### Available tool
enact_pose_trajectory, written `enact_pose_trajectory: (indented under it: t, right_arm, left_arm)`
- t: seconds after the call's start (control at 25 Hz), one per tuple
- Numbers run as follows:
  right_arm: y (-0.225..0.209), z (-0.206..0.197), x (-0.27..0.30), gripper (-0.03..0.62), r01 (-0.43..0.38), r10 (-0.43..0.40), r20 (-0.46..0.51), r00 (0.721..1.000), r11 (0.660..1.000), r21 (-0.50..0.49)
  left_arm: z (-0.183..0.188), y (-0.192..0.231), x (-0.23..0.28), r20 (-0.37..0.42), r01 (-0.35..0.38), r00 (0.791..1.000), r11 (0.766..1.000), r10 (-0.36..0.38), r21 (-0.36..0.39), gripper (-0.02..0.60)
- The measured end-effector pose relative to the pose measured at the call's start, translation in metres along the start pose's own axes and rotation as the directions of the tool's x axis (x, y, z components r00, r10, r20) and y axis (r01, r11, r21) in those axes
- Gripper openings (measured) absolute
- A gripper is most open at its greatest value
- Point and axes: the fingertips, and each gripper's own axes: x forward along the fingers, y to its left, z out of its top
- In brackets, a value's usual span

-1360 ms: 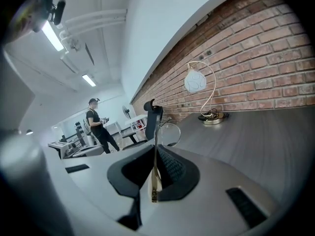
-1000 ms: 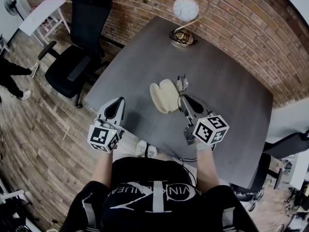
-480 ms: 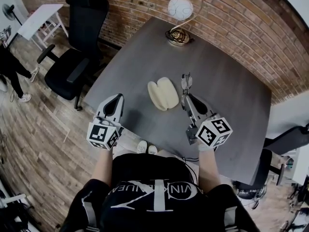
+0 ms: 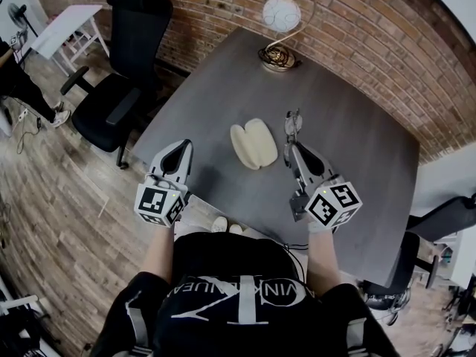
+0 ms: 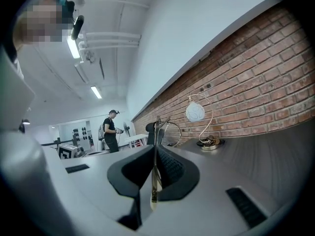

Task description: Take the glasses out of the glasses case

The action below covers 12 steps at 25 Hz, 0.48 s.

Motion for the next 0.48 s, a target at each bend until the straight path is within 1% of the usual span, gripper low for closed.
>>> enact_pose_trajectory:
  t: [0.48]
  right_arm:
    - [-0.0081, 0.0013, 0.0021, 0.035, 0.009, -0.009, 0.001, 1.000, 1.000, 0.006]
  left_arm:
    - [0.0000, 0.0019, 0.0070, -0.004, -0.001, 1.000, 1.000, 0.002, 0.004, 0.015]
